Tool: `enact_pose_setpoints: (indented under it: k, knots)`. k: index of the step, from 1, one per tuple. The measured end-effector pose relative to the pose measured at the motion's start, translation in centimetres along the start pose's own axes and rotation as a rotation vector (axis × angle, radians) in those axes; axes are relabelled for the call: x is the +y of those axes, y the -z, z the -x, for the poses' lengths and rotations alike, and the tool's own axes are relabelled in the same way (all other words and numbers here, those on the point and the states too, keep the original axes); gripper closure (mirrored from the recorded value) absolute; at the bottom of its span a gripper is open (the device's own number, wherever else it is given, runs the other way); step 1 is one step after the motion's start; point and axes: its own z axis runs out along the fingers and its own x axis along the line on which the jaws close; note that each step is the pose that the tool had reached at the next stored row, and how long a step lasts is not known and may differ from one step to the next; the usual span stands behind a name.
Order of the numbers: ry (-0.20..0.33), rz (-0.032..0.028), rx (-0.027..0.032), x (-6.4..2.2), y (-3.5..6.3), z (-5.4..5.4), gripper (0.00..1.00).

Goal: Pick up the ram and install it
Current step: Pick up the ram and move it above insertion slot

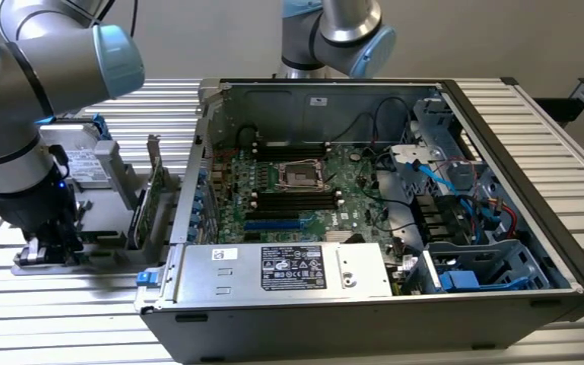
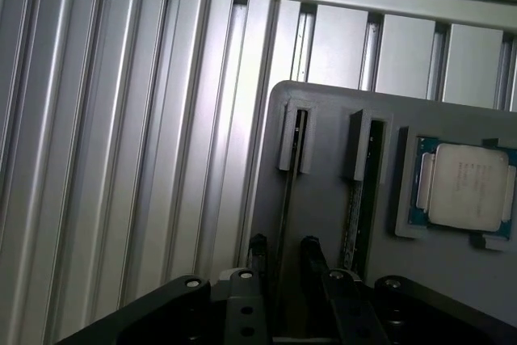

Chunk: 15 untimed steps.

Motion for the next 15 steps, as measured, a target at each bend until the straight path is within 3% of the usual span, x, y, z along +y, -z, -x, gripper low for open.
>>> enact_pose_setpoints:
  k: [6,8,10,15]
  knots:
    - [0.0,0.0005,0.0043,-0.01,-0.05,-0.01,0.69]
    - [0.0,0.0006,0.0054,-0.01,-0.05,-0.01,0.71]
    - [-0.001,0.0007,0.0066,-0.01,-0.06,-0.01,0.84]
    - [-0.001,0.0011,0.0091,-0.01,-0.09,0.0,0.85]
